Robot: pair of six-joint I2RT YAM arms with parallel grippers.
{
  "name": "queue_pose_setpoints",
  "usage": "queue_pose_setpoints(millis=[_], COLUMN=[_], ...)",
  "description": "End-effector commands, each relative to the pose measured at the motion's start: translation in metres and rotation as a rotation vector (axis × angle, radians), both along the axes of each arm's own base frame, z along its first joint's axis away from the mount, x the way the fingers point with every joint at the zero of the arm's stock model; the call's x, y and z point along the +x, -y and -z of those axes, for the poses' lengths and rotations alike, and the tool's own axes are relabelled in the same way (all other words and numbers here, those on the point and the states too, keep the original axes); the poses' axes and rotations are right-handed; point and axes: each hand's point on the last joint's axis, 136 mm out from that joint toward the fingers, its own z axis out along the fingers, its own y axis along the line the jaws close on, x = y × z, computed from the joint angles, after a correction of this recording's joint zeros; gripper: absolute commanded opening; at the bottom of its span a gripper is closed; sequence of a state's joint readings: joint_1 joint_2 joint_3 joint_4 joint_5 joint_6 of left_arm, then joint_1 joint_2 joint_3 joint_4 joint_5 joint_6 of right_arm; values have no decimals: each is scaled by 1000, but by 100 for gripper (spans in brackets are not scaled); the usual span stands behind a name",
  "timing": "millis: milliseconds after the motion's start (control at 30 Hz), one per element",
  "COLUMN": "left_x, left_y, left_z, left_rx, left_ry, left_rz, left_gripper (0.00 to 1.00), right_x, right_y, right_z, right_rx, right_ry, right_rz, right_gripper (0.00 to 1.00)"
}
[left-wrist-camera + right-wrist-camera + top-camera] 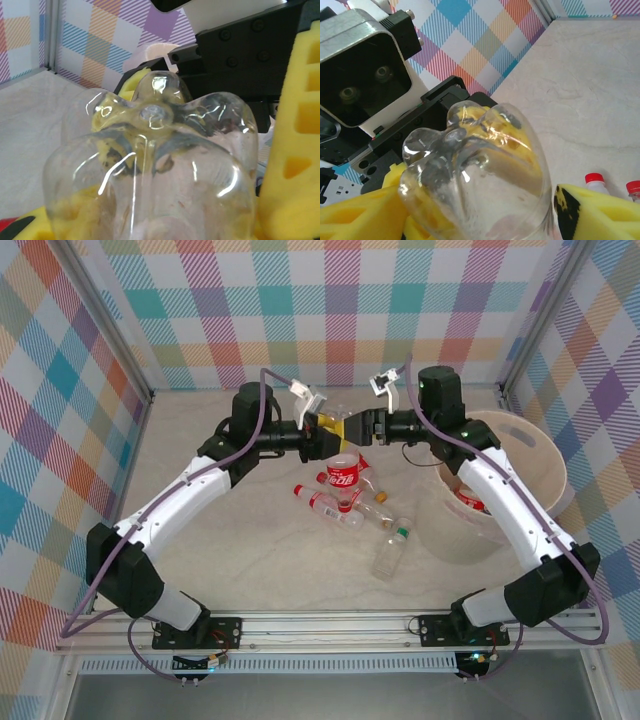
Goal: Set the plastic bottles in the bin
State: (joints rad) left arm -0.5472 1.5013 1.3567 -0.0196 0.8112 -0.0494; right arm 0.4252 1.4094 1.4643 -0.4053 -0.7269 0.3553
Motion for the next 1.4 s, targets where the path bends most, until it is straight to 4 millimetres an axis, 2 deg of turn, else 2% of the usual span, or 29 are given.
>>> queue_pose_setpoints(millis=[0, 333, 600, 667, 767, 867, 933, 1033, 1167, 1300, 1367], left_x=[-10, -15, -15, -14, -15, -16, -16, -17, -15, -11, 0], left_y=[7, 9, 8, 7, 5, 2, -1, -8, -21, -26, -26], left_z=[-22, -16, -13, -13, -13, -14, -15, -18, -21, -20, -24], left_rx=[-61, -54, -42, -38, -37, -32, -29, -29, -19, -8, -27], left_ry=[52, 47, 43, 46, 53, 58, 67, 80, 100, 92, 61], left_rz=[83, 117, 117, 109, 108, 95, 79, 53, -15, -64, -115], left_gripper=[35, 34, 39, 50, 79, 100, 100, 100, 100, 100, 100], right_x=[2, 9, 11, 12, 15, 20, 24, 29, 28, 12, 4], right_y=[-4, -4, 0, 2, 6, 13, 19, 28, 49, 75, 95], right_z=[-11, -11, -20, -23, -25, -28, -31, -41, -74, -109, -126], right_rx=[20, 17, 18, 17, 7, -6, -10, -15, -20, -76, -101], right_ry=[38, 44, 93, 107, 126, 145, 153, 178, 251, 330, 362], right_rz=[-15, 9, 44, 56, 87, 131, 166, 216, 281, 348, 411], right_gripper=[72, 57, 50, 50, 49, 48, 48, 47, 47, 47, 48])
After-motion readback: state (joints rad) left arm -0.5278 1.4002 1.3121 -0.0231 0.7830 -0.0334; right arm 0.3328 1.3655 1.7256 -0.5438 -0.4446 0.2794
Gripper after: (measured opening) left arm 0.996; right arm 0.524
